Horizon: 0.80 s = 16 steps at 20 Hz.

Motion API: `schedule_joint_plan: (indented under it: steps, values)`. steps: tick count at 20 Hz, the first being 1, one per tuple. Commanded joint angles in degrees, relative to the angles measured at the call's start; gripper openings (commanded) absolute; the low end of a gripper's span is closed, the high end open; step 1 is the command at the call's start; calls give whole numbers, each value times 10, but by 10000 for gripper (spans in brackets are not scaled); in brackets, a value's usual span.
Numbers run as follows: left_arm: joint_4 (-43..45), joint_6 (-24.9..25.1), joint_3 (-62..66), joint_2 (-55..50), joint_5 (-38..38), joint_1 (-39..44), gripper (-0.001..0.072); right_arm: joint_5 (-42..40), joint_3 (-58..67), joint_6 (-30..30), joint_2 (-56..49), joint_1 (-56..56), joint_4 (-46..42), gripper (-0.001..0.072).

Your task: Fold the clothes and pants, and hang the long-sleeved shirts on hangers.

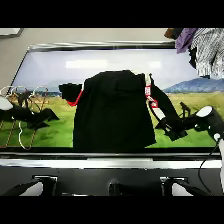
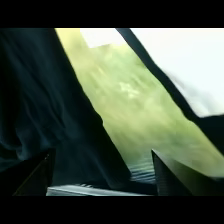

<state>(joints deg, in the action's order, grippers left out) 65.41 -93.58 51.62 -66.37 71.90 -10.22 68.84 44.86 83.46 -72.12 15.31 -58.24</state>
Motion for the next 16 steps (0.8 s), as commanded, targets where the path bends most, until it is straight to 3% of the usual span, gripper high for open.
schedule_joint_plan:
  steps: [1,4,5,6,8,10,14,16]
  values:
    - [-35,28,-94,36,-6,0,720,-42,-53,-53,-14,1,84,678]
    - [-35,28,-98,33,-2,0,720,-41,-53,-66,-49,-13,117,652]
    - [-35,28,-98,33,-9,0,720,-40,-53,-69,-56,-30,115,610]
    - [-35,26,-98,33,-18,1,720,-36,-53,-74,-61,-50,111,539]
    - [-39,21,-99,32,-3,1,720,-37,-53,-74,-57,-82,110,163]
    - [-42,54,-111,29,7,2,720,-36,-53,-69,-35,-88,110,46]
    - [-128,112,-162,2,-24,9,720,-27,-53,-41,15,-86,90,46]
    - [-149,118,-173,-14,-51,33,720,-10,-53,-28,27,-86,91,47]
